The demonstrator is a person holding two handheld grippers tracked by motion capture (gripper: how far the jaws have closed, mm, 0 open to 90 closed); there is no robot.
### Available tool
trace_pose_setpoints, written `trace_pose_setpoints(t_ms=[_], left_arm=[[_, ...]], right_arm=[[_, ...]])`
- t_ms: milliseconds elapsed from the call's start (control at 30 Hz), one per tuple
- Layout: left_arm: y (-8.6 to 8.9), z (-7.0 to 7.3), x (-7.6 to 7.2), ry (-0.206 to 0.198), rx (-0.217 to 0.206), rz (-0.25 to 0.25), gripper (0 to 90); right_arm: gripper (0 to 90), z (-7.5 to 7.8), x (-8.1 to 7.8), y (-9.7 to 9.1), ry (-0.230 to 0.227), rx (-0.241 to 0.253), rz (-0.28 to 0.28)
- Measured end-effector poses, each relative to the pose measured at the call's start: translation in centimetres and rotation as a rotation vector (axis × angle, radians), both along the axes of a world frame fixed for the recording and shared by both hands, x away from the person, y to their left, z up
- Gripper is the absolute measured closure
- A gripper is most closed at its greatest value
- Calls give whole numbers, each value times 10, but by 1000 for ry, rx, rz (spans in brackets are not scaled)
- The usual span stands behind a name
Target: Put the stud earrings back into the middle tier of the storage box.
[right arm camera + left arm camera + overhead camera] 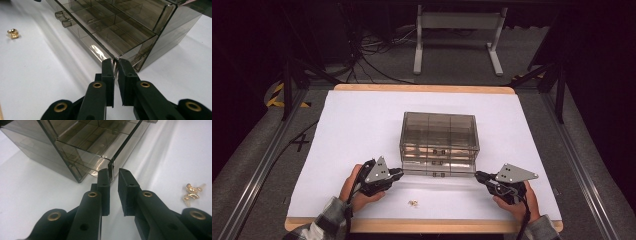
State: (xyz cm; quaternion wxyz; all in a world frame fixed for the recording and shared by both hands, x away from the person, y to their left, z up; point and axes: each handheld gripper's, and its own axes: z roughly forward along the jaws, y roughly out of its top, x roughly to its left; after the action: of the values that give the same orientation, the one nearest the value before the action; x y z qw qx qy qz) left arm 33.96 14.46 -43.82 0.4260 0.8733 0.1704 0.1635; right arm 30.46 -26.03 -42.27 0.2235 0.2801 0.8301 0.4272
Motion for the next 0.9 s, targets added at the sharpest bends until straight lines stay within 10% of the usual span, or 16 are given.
trace_pose_setpoints(t_ms=[900], left_arm=[[-1, -2, -6, -10, 48, -15, 770]], right_arm=[[834, -3, -6, 0, 19, -3, 17]])
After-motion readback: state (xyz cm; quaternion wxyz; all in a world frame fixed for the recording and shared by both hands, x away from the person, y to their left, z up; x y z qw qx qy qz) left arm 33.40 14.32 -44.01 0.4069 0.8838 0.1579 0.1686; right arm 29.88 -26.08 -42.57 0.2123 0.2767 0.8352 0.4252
